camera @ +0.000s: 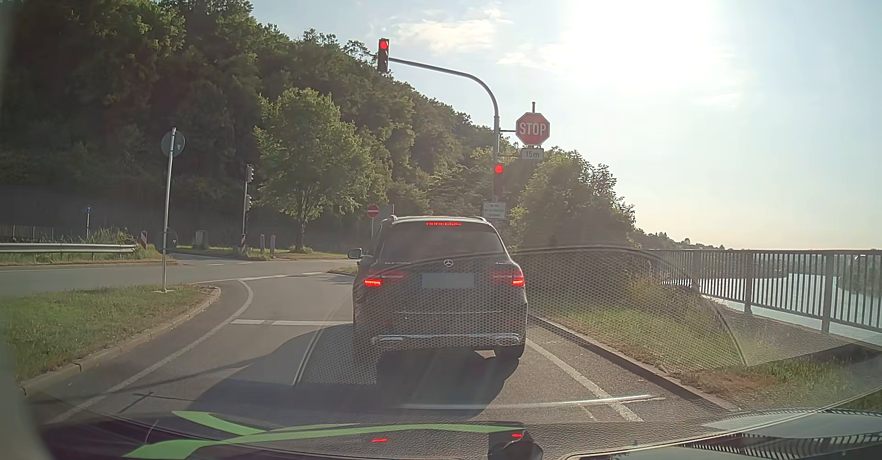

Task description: Follow the waypoints while adhering to traffic rules and regulations

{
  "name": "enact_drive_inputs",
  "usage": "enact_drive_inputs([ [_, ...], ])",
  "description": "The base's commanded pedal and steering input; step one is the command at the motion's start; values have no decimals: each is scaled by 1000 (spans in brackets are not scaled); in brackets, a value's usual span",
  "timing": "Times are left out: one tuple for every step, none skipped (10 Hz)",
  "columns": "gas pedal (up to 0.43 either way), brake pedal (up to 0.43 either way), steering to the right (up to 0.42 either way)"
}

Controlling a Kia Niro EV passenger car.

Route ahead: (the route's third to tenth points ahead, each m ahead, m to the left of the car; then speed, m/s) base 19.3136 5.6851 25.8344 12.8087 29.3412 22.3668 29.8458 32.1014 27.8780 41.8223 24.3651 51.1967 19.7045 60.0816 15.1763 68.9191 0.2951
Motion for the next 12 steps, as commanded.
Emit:
enact_drive_inputs([
  [0,122,-35],
  [0,122,-36],
  [0,122,-38],
  [0,122,-39],
  [0,134,-40],
  [0,140,-40],
  [0,152,-40],
  [0,152,-40],
  [0,159,-41],
  [0,165,-43],
  [0,183,-43],
  [0,189,-43],
])
